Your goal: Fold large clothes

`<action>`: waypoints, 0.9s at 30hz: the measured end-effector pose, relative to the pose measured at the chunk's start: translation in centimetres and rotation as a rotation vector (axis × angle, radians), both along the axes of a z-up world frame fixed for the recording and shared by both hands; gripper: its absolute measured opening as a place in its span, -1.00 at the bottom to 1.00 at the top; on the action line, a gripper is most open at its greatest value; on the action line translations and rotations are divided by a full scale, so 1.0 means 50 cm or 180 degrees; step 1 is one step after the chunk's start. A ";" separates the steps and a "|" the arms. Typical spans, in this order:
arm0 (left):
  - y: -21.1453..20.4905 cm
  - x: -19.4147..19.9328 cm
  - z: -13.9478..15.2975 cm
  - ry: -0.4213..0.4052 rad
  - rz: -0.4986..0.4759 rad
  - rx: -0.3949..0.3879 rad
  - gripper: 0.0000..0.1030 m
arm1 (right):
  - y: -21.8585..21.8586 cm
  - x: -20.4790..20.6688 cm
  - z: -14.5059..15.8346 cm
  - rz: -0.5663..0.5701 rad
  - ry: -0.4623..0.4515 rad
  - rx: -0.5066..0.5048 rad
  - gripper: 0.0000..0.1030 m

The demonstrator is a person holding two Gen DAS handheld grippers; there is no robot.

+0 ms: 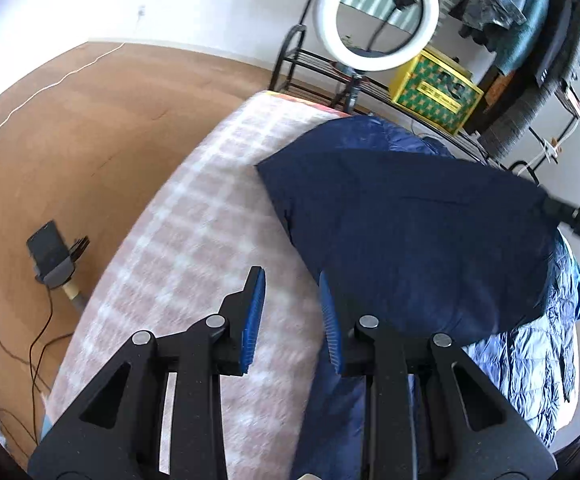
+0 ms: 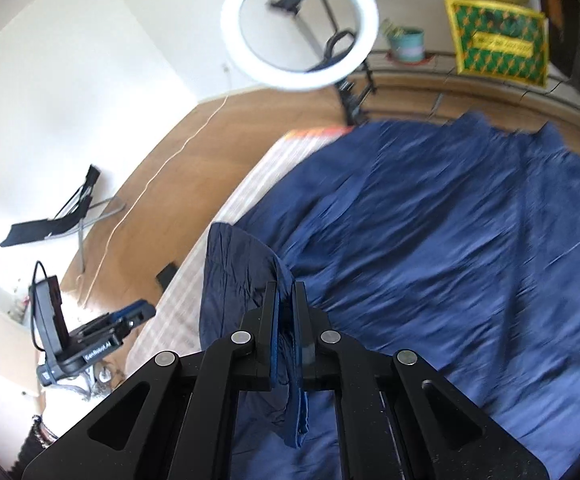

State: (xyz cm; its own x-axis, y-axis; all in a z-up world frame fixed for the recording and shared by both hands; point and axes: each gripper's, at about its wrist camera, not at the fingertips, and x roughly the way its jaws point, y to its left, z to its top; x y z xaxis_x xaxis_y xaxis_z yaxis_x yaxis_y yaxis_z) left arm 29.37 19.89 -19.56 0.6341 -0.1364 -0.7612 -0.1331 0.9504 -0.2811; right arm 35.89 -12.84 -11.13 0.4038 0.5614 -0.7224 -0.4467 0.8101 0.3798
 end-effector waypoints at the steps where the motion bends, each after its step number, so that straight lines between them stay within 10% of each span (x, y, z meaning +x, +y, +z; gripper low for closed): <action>1: -0.014 0.016 0.000 0.0001 -0.0041 0.0021 -0.48 | -0.025 0.011 0.011 -0.0056 -0.0045 -0.0022 -0.92; 17: -0.227 0.230 -0.017 0.0004 -0.0652 0.0418 -0.48 | -0.424 0.163 0.090 -0.1283 -0.0357 -0.0092 -0.92; 27: -0.302 0.362 -0.043 -0.0016 -0.0726 0.0650 -0.48 | -0.497 0.270 -0.019 -0.1443 -0.0155 -0.0361 -0.92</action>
